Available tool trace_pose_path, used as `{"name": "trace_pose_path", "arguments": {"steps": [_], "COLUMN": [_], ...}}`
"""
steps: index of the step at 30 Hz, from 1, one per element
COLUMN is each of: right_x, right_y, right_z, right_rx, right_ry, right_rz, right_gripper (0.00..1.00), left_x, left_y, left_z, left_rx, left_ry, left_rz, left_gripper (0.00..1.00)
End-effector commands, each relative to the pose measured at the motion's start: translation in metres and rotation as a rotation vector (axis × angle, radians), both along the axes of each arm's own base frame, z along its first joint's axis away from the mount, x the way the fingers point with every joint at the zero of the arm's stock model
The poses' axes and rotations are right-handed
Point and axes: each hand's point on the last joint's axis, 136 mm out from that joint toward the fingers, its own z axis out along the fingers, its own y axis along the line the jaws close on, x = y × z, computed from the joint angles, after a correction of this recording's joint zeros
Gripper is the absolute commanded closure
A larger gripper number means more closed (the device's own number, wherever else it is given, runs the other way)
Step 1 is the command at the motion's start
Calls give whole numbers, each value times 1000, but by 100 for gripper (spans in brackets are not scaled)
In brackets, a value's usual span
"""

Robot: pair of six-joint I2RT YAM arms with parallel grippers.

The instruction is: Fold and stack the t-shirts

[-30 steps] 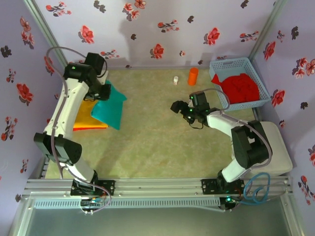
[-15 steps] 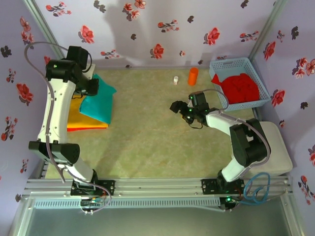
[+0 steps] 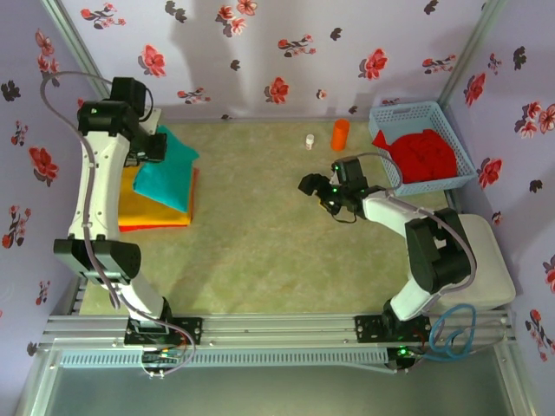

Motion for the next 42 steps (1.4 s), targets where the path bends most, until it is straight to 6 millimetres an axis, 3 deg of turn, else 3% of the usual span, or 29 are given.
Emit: {"name": "trace_pose_path", "arguments": {"steps": [1,5,16,25,31,37,42], "right_x": [4,5,5,3,2,1,0], "right_y": [-2,0,2,2,2,1,0], "right_z": [1,-1,-9,-13,-15,-15,-14], "right_rx": [-22,-14,2,4,4,1,-1], "right_ry": [8,19,37,49,50,50,48], "right_rz": [15,18,13,15,13,11,11], "right_gripper": [16,16,17,17,17,17,17], "left_x": [12,16,7,7,14,22,29], "left_y": [9,12,-16,-17,-20,-43,-56], "left_z": [-6,-15,6,-12,-2,6,2], "left_rx": [21,1,-171,-162,-181,-242,-234], "left_ry": [-29,-19,-62,-25,-51,-62,-41], "left_rz": [-16,-8,-46,-67,-72,-118,-167], "left_gripper": [100,100,100,100,100,100,100]}}
